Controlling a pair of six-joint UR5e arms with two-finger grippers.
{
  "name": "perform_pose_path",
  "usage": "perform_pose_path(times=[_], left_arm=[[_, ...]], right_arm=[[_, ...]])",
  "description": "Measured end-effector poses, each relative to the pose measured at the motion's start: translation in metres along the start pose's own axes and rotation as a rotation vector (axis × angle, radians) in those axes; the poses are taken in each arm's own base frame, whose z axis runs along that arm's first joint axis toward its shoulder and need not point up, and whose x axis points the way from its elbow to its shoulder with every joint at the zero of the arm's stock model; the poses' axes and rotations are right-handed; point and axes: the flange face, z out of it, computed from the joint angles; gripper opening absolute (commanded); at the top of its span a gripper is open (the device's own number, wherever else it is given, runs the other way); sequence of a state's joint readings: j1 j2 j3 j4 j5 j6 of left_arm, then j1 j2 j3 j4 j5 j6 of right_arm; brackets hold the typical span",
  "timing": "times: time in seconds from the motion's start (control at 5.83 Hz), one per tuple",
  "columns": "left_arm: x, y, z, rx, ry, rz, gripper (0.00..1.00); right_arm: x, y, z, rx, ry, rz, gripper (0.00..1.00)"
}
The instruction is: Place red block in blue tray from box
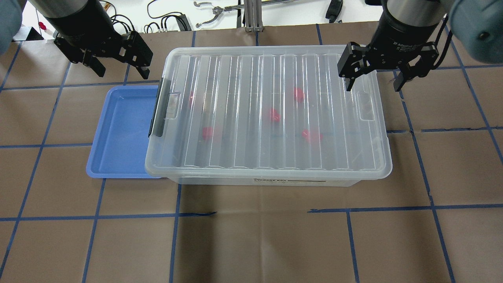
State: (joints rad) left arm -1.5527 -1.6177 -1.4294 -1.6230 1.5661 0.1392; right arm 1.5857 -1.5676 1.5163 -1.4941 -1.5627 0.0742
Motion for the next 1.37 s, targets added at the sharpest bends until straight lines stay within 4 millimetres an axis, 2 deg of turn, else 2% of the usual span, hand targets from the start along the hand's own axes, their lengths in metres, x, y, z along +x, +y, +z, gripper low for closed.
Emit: perform_pose_path(times=[0.34, 0.51, 0.69, 0.86, 1.03, 1.2, 1.37], left_arm=[[0.000, -0.001, -0.002, 0.004, 0.000, 0.000, 0.98], [0.000, 0.000, -0.003, 0.006, 0.000, -0.001, 0.98], [0.001, 0.000, -0.003, 0.007, 0.000, 0.000, 0.98], [0.001, 0.000, -0.003, 0.005, 0.000, 0.001, 0.98], [0.001, 0.000, -0.002, 0.003, 0.000, 0.001, 0.98], [0.001, 0.000, -0.001, 0.001, 0.000, 0.001, 0.98], [0.001, -0.001, 0.000, 0.000, 0.000, 0.001, 0.98]], right_arm=[[0.005, -0.003, -0.003, 0.018, -0.001, -0.002, 1.00], [0.016, -0.007, -0.004, 0.018, 0.001, 0.018, 1.00], [0.035, -0.012, -0.002, 0.012, 0.001, 0.023, 1.00], [0.062, -0.019, 0.005, -0.002, 0.000, 0.017, 1.00], [0.094, -0.023, 0.026, -0.039, -0.007, 0.037, 1.00], [0.114, -0.023, 0.053, -0.062, -0.016, 0.066, 1.00], [0.121, -0.023, 0.082, -0.058, -0.019, 0.075, 1.00]])
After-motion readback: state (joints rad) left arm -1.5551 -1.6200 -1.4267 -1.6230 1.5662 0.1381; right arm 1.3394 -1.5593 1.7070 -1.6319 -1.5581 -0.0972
